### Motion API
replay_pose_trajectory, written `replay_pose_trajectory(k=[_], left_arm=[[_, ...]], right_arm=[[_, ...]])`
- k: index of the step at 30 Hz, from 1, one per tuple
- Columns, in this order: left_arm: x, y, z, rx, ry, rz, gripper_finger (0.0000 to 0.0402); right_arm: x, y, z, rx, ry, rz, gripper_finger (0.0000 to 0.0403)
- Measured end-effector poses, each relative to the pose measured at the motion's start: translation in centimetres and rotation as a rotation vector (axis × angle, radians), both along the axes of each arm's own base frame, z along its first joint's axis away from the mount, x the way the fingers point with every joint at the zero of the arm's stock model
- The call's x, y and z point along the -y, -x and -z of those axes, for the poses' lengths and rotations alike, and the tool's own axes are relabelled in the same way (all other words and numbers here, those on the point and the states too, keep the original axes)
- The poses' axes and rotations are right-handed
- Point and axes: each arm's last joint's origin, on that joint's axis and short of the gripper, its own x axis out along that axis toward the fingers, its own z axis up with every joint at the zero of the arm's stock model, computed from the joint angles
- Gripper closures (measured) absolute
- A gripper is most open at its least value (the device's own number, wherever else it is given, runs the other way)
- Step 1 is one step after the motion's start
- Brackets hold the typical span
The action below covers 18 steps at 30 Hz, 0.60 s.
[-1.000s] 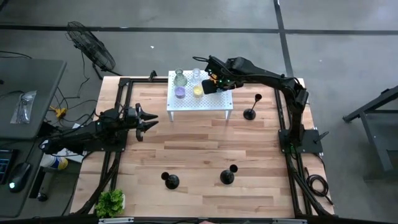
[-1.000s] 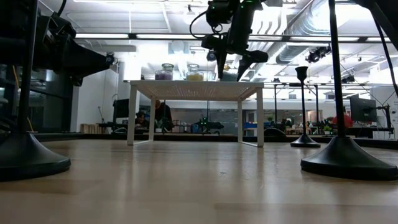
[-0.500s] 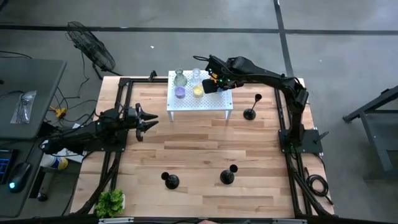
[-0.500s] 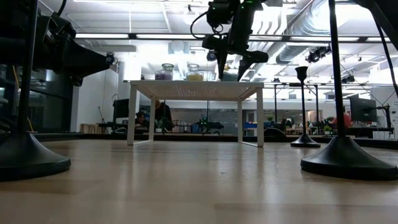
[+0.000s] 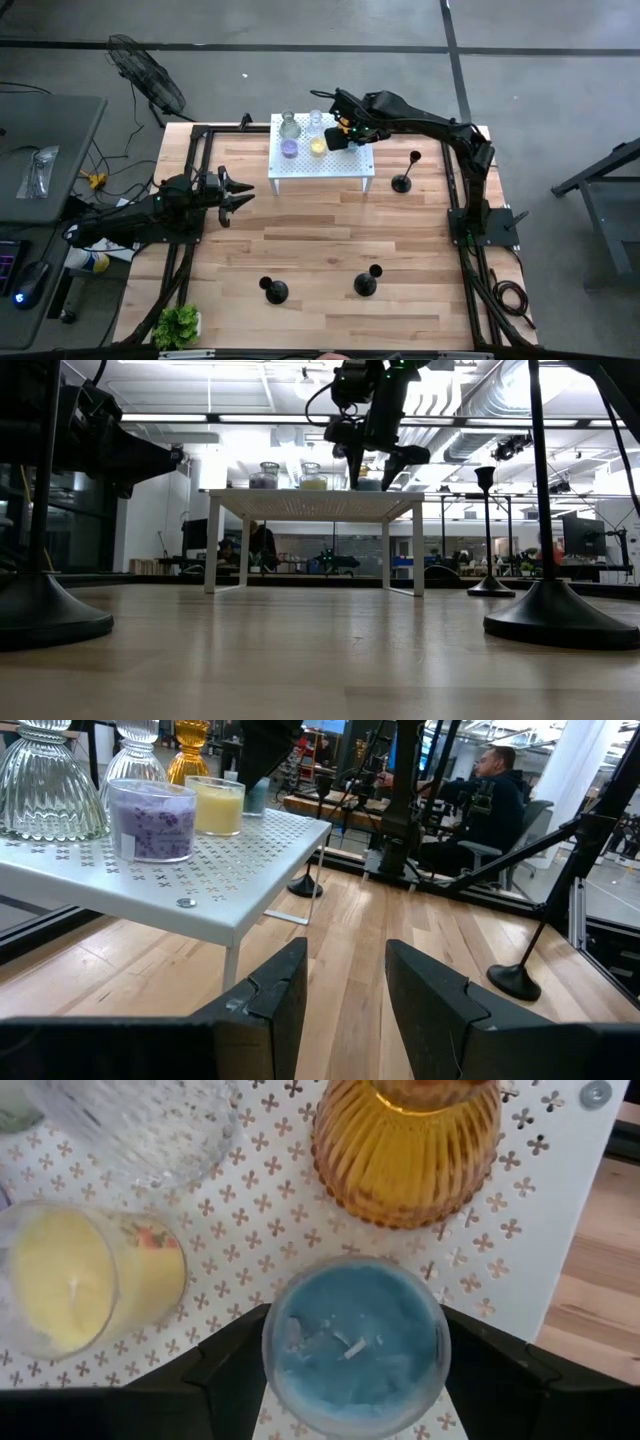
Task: Pick & Place candle stick holders
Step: Put the blue scented candle on the shelf aligned with the other scented candles
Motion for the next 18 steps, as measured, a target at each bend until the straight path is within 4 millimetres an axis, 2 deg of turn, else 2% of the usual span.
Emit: replay_pose_trajectory(k=[18], left_arm=[[0.0, 0.0, 0.0, 0.0, 0.0, 0.0, 0.0268]], right_arm=[[0.15, -0.26, -0.06, 0.017, 0.026, -0.01, 0.0147]])
